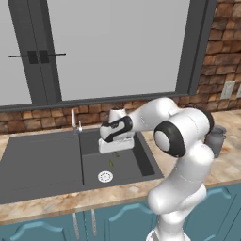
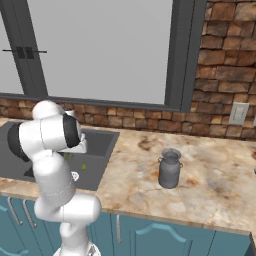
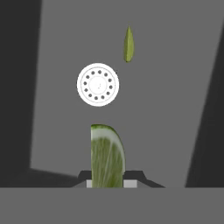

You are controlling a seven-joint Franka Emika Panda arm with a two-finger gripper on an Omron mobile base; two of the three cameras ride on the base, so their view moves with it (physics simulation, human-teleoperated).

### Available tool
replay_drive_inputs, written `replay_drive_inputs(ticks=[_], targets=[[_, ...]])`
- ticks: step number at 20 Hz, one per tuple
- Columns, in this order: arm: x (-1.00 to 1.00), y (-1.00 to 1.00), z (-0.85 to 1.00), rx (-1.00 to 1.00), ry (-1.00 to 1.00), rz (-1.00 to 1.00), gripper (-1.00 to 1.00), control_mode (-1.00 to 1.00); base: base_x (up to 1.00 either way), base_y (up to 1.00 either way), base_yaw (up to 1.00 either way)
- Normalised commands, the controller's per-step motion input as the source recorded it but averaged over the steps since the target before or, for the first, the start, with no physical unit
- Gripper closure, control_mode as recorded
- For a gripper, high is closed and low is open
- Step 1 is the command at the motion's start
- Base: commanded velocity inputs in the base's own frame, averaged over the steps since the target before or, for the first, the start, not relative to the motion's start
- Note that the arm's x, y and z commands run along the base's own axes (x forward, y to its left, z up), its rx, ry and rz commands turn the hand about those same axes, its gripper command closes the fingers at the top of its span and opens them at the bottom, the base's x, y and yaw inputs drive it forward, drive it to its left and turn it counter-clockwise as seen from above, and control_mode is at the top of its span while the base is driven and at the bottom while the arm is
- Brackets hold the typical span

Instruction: Pick up all produce items and place them in the sink. Turn on the sink faucet to wash them. Then turn the sink off and put them in the tray.

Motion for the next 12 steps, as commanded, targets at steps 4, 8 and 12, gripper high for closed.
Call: replay_drive_inputs(ticks=[4, 8, 12], targets=[[-0.04, -0.14, 0.73, 0.0, -0.01, 0.0, 1.0, -1.0, 0.0, 0.0, 0.0], [-0.02, 0.0, 0.84, 0.0, 0.0, 0.0, 1.0, -1.0, 0.0, 0.0, 0.0], [-0.28, -0.04, 0.6, 0.0, 0.0, 0.0, 1.0, -1.0, 0.0, 0.0, 0.0]])
